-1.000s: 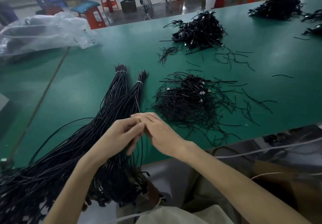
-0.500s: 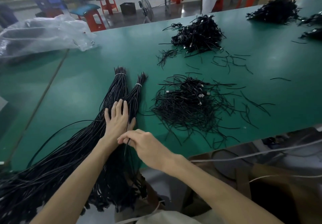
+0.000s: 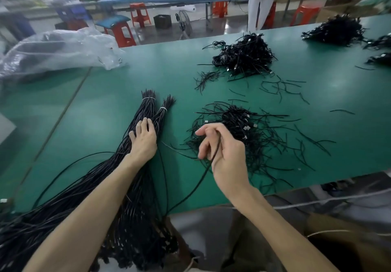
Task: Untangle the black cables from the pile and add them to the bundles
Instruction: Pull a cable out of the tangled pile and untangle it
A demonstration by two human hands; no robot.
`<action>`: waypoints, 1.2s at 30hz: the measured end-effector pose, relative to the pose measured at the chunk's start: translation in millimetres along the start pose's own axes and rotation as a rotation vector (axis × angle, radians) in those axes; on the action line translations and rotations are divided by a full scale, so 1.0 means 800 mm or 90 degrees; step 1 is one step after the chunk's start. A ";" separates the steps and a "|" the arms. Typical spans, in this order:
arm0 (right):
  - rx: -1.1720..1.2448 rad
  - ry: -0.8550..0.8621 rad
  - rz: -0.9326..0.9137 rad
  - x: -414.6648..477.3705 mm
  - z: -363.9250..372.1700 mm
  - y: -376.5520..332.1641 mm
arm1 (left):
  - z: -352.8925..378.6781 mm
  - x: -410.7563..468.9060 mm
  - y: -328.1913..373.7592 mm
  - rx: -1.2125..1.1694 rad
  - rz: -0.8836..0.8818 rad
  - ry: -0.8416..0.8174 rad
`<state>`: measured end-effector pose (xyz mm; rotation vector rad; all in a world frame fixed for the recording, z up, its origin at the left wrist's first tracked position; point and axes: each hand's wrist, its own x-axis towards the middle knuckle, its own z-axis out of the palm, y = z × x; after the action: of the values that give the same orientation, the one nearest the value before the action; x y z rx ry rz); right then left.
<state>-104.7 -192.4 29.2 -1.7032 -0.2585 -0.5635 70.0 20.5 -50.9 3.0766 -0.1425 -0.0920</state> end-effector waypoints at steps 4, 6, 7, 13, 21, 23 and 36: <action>-0.131 -0.049 0.135 0.023 -0.014 -0.001 | -0.026 -0.032 0.009 0.009 0.089 -0.078; -0.122 -0.082 0.232 0.033 -0.013 0.006 | -0.034 -0.073 0.022 -0.123 0.226 -0.020; -0.076 -0.100 0.294 0.039 -0.012 0.011 | -0.039 -0.099 0.030 -0.250 0.284 -0.010; 0.295 0.012 0.533 0.060 -0.027 0.042 | -0.061 -0.188 0.044 -0.891 0.208 -0.452; 0.433 0.172 0.561 0.040 -0.057 0.062 | -0.069 -0.183 0.032 -0.805 0.230 -0.250; 0.461 0.188 0.538 0.037 -0.063 0.060 | -0.075 -0.184 0.045 -0.803 0.227 -0.239; 0.674 0.330 0.528 0.038 -0.110 0.068 | -0.115 -0.160 -0.003 -0.836 0.238 -0.230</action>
<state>-72.7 -293.7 8.2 -0.4925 0.4576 -0.1441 -51.3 40.0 47.7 1.6732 -0.4454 -0.4848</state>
